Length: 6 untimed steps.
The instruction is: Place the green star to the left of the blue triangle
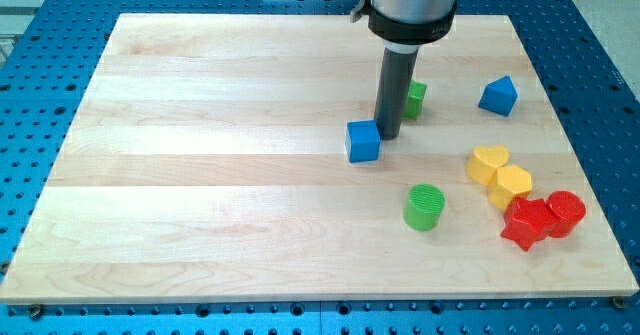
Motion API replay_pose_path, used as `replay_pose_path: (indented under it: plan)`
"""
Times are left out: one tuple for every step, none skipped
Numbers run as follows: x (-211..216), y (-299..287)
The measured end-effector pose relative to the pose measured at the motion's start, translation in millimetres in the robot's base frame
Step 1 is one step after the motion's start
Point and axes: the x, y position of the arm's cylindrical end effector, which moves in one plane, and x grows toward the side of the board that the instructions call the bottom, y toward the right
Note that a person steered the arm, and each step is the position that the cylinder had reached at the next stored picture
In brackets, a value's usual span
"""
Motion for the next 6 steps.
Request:
replay_pose_path:
  plan:
    - [-24, -11]
    - [-33, -22]
    - [-43, 22]
    - [-45, 54]
    - [-28, 21]
    - [17, 48]
